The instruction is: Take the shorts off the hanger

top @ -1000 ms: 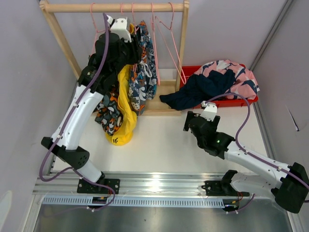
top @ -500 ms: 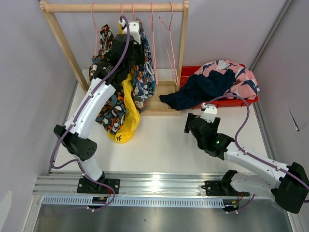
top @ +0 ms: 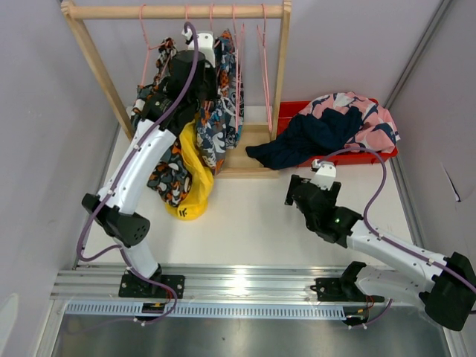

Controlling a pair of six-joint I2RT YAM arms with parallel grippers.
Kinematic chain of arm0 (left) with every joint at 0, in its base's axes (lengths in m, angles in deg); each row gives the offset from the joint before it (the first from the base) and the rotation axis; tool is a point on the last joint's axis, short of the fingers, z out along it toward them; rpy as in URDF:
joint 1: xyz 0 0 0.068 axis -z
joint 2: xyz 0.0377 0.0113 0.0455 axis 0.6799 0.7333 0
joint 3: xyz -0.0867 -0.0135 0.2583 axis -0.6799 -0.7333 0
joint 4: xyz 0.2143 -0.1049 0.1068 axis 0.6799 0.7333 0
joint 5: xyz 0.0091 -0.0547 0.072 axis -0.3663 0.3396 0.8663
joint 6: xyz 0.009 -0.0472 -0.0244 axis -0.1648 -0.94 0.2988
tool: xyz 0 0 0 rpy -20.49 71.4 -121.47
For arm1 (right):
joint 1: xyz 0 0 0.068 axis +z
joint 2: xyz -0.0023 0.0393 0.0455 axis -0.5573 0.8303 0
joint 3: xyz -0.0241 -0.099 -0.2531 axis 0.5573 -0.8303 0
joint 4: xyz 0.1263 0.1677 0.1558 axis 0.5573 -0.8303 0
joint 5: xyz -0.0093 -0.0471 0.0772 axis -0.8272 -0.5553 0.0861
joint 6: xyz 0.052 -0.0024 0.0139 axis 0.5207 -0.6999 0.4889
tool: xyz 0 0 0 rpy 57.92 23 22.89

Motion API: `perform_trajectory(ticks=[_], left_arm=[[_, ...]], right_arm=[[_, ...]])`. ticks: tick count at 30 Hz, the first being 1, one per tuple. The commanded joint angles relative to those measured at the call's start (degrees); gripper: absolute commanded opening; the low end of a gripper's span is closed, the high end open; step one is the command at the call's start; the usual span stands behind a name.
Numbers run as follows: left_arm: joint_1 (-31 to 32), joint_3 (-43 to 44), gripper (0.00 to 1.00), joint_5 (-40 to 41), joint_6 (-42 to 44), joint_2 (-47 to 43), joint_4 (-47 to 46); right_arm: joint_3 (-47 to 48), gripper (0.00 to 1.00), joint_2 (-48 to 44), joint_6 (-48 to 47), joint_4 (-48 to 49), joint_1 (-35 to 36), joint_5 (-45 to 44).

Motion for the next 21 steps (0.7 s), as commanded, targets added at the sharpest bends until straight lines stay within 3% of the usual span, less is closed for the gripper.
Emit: perform_trajectory(ticks=[1,4,9,11,15,19,21], left_arm=[[1.16,8.42,0.0,0.45,2.65,-2.87,3.66],[1.77,17.63,0.0,1.32,4.14,-3.22,7.18],[2.21,18.55,0.0,1.67,5.11,-7.69,10.0],[2.3,14.78,0.0,0.71,4.24,-12.08,11.14],[3.35,-1.82,0.0,-2.45,3.62,-23.67,10.89],[4.23,-18.15,0.0,-4.12,1.95,-38.42,12.81],[4.32,-20.3,0.0,-8.42,0.99,-42.05,16.13]], right_arm=[[-0.77,1.0,-1.61,1.77,1.62,-0.17,-2.45],[-0.42,0.99,-1.7,1.16,2.41,-0.09,-2.45],[1.86,1.0,-1.96,-2.96,3.29,-0.09,-3.24],[3.0,0.99,-2.67,-4.46,3.56,-0.09,-3.24],[6.43,0.99,-4.77,-8.24,3.47,0.0,-1.75],[9.33,0.99,-9.94,-17.09,5.4,0.88,7.09],[10.21,0.99,-12.24,-20.01,6.46,1.15,12.12]])
